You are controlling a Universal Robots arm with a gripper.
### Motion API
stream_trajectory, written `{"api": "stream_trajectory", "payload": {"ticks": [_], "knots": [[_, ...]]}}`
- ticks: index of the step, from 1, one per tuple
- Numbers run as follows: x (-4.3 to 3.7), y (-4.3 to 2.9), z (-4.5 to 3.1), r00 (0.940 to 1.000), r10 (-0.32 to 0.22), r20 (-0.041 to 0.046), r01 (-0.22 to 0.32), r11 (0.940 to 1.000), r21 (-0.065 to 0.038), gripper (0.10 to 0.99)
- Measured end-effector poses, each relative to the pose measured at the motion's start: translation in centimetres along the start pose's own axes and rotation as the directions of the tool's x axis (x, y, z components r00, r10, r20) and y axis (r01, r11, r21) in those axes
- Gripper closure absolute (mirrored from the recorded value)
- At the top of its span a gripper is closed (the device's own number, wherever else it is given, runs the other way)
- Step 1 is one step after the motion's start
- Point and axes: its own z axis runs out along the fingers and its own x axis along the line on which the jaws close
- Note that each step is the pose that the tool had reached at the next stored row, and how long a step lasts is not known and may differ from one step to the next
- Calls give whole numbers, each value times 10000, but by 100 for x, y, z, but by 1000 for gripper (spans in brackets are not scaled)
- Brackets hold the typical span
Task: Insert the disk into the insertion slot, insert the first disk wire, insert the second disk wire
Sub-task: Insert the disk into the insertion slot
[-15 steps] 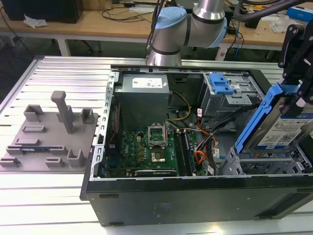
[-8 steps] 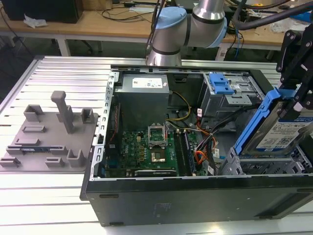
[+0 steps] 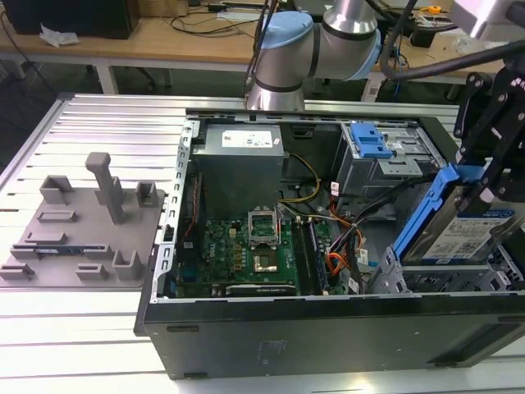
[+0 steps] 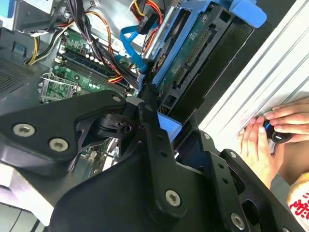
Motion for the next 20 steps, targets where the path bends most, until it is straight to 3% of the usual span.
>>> {"api": "stream_trajectory", "payload": {"ticks": [8, 9, 12, 13, 15, 20], "knots": [[45, -4, 233, 10000, 0, -3, 0, 10000, -6, 722], [45, -5, 245, 10000, 0, -2, 0, 10000, -7, 710], [45, -5, 256, 10000, 0, -6, 0, 10000, -8, 529], [45, -5, 257, 10000, 0, -7, 0, 10000, -8, 529], [45, -5, 258, 10000, 0, -7, 0, 10000, -8, 404], [45, -5, 258, 10000, -1, -9, 0, 10000, -8, 404]]}}
